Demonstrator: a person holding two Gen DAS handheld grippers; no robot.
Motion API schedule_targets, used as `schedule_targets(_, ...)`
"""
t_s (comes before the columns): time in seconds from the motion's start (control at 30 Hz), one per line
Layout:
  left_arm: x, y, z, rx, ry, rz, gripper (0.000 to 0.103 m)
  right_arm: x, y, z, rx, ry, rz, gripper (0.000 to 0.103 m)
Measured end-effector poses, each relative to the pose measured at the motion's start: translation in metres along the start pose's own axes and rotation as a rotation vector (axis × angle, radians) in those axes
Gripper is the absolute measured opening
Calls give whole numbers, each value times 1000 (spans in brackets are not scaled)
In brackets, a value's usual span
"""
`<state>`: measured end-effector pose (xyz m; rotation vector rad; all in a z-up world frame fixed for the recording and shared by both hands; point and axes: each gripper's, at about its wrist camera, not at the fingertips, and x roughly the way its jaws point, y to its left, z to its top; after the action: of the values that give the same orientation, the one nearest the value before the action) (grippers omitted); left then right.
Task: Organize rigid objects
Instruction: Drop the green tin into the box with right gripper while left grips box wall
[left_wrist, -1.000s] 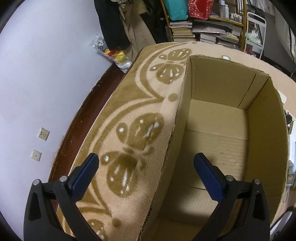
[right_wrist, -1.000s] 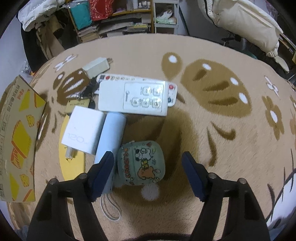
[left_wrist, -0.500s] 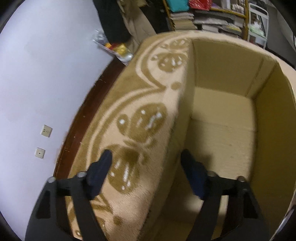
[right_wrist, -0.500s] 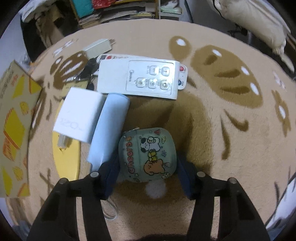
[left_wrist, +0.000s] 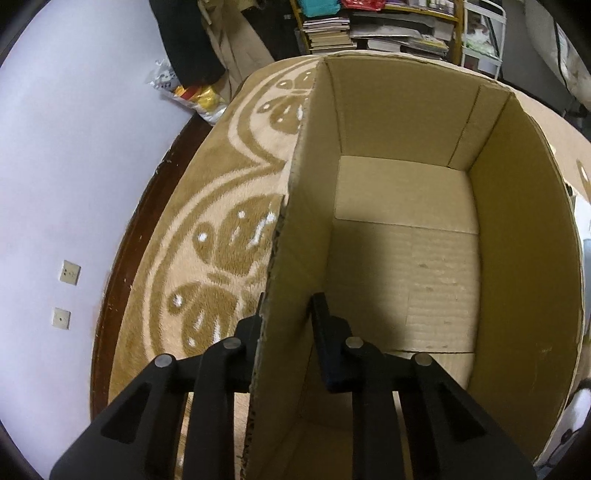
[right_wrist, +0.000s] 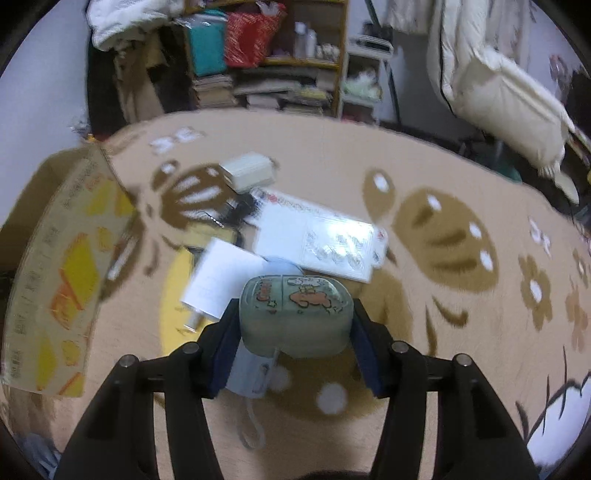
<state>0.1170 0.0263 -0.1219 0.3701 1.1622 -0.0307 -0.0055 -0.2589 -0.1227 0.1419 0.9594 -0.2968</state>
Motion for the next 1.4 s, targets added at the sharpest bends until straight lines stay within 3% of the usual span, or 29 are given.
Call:
schedule_targets(0.23,0,-1,1,-2,1,-2,19,-51,43,27,-45,-183,149,59)
schedule_targets(0.5,1,-1,-1,7,-9,-2,19,-87,119,55,-138,-265,316,59)
schedule_targets(0.77,0,-2,-1,19,-17,-3,19,-75,163,65,-126,-239,400,59)
schedule_targets(1.17,1,3,-1,-6,-17,-33,19,-37,176,41,-135,-123,369,60)
schedule_targets(1.4,-5,3,0,-14,-45,-47,19,-33,183,36,-157,-111,346,60)
